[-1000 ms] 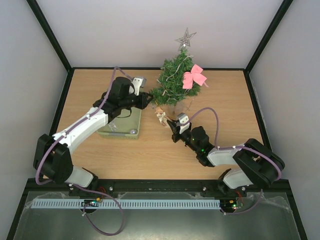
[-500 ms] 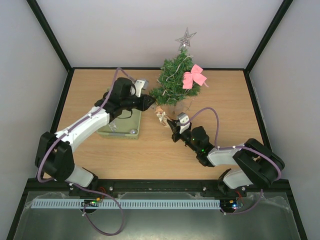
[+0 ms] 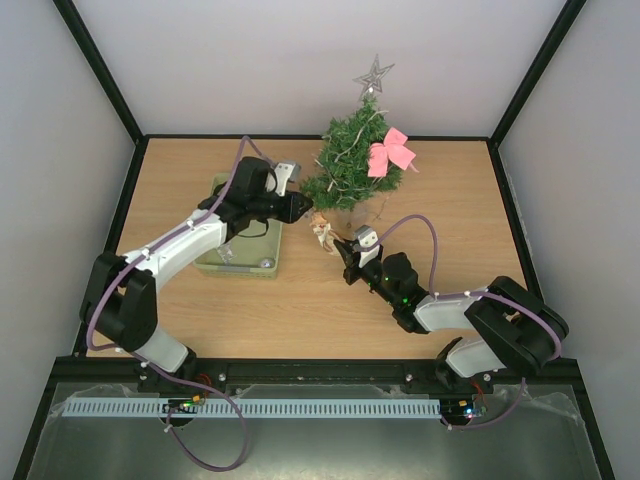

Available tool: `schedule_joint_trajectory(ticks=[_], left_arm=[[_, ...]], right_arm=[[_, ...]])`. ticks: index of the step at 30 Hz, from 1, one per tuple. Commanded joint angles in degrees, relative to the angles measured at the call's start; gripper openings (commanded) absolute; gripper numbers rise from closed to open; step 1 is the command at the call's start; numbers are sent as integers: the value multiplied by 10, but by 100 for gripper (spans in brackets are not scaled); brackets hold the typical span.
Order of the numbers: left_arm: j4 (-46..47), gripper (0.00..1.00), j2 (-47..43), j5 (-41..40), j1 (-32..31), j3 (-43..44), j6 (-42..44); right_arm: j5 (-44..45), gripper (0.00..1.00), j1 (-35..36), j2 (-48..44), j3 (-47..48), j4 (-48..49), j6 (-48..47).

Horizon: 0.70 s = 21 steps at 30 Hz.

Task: Decorate the small christmas tree
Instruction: Hang the decoration item on the Christmas tree.

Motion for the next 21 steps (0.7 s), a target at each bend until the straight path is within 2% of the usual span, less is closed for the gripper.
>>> schedule_joint_trajectory(ticks=[1, 21], left_arm=[[22, 26, 12, 7, -1, 26, 4], [22, 26, 4, -1, -2, 26, 4]], right_arm=[[9, 2, -2, 3, -3, 29, 5], [12, 2, -2, -2, -11, 38, 15]])
